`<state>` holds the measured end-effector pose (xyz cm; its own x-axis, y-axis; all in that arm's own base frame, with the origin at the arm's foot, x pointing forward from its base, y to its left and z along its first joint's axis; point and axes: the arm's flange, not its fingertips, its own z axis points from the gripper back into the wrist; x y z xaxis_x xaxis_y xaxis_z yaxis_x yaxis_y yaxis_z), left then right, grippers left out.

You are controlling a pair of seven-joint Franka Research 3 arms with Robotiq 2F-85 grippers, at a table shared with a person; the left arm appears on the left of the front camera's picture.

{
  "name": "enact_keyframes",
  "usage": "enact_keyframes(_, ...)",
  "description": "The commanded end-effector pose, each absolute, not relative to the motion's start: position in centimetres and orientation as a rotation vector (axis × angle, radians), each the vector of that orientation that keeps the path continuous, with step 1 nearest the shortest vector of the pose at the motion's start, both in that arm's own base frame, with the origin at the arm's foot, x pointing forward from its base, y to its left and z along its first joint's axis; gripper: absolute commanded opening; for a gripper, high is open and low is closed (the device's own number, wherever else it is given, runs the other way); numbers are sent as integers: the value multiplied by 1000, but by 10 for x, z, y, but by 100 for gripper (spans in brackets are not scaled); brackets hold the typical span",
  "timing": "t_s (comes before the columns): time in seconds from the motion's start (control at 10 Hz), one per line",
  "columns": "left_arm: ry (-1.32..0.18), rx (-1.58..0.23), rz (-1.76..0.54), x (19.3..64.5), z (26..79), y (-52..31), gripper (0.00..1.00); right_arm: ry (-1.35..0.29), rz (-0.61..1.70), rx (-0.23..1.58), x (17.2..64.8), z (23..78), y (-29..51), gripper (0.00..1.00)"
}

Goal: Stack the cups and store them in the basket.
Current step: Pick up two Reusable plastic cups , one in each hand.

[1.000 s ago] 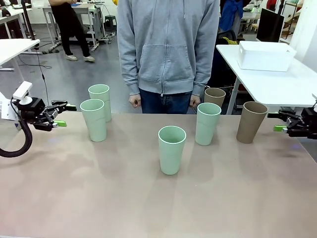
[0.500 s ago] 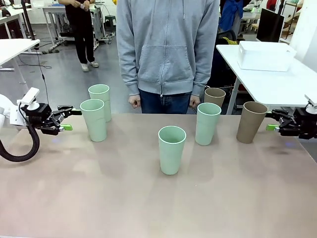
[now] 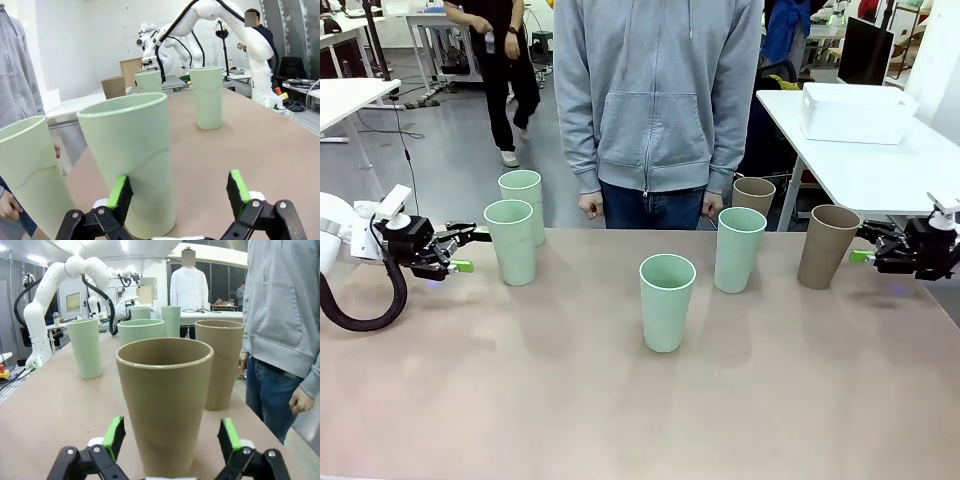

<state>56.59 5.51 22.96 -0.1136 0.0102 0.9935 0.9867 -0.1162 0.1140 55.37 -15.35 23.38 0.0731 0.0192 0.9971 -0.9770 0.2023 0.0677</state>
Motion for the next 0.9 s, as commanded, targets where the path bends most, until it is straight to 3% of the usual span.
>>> enact_keyframes(0.0,-1255,-1198,-1382,576,231,51,100,-1233,986,1062,560,235,-150,100)
enact_keyframes(0.8,-1262,-1174,-1284,598,228,44,100,-1206,976,1080,558,229,-136,100)
